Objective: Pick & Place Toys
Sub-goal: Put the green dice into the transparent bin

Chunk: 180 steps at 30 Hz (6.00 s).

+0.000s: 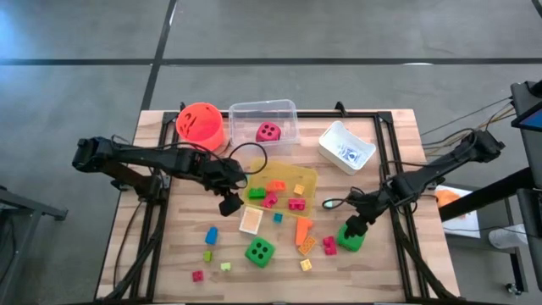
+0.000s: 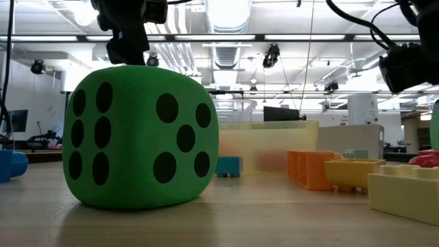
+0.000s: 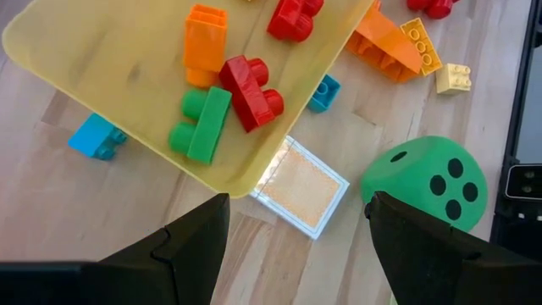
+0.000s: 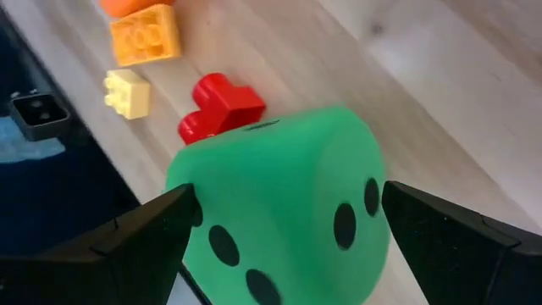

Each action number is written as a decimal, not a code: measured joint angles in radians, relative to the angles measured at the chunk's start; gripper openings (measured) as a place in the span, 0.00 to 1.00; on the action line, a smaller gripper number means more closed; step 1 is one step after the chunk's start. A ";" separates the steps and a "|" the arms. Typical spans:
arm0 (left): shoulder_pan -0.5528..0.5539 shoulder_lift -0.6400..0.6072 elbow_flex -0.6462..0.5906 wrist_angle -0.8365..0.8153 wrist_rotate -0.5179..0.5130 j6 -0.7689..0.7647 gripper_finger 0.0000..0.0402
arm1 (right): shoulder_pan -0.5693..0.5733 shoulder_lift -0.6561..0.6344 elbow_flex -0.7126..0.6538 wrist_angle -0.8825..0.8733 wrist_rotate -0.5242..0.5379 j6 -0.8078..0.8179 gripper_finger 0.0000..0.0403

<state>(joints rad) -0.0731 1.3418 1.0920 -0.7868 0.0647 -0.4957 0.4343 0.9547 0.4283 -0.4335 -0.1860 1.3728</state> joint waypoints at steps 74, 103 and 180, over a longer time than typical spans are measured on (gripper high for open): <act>0.000 -0.073 0.000 -0.052 -0.028 0.052 0.69 | -0.002 0.076 0.329 -0.040 0.418 0.064 0.29; 0.000 -0.146 0.000 -0.047 -0.102 -0.037 0.69 | -0.589 0.249 0.456 0.494 0.238 -0.516 0.19; 0.000 -0.150 0.000 -0.041 -0.155 -0.167 0.69 | -1.049 0.940 1.154 0.029 -0.169 -0.870 0.02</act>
<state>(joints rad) -0.0727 1.1923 1.0916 -0.8280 -0.0905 -0.6632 -0.6144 1.8943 1.5818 -0.4043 -0.3551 0.5024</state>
